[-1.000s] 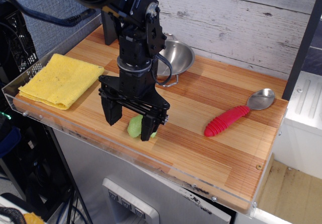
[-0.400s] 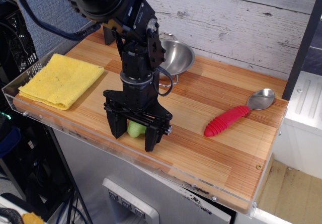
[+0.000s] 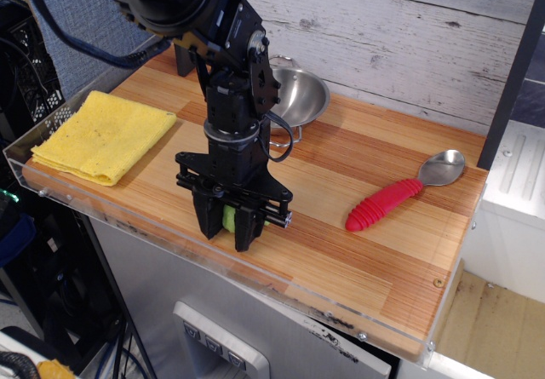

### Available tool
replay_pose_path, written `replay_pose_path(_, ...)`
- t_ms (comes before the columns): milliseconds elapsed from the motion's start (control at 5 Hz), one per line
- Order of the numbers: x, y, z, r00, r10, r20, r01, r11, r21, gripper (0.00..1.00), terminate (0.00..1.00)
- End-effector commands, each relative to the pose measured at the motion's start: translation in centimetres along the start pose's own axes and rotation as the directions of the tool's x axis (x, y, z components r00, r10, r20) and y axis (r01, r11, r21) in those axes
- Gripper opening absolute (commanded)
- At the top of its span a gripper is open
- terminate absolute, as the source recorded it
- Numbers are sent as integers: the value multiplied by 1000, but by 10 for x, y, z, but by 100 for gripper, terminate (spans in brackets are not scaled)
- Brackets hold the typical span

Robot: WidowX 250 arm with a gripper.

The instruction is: Place the broccoli on the yellow cloth.

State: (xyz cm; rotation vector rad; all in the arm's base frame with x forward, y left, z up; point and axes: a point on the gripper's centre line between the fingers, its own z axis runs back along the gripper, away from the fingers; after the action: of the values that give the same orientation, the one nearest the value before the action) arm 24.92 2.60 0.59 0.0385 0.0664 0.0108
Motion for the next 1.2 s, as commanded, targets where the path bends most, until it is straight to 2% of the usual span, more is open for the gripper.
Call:
replay_pose_path(0, -1, 2, 9, 999, -8, 32, 7, 1000, 14, 0, 0)
replay_pose_path(200, -3, 2, 42, 993, -17, 120, 17, 1000, 4, 0, 0)
replay_pose_path(400, -11, 7, 92, 966, -1, 259, 7, 1000, -21, 0, 0)
replay_pose_path(600, -21, 43, 133, 946, 34, 322, -17, 998, -54, 0, 0)
replay_pose_path(1000, -15, 139, 131, 960, 141, 244, -129, 990, -65, 0, 0)
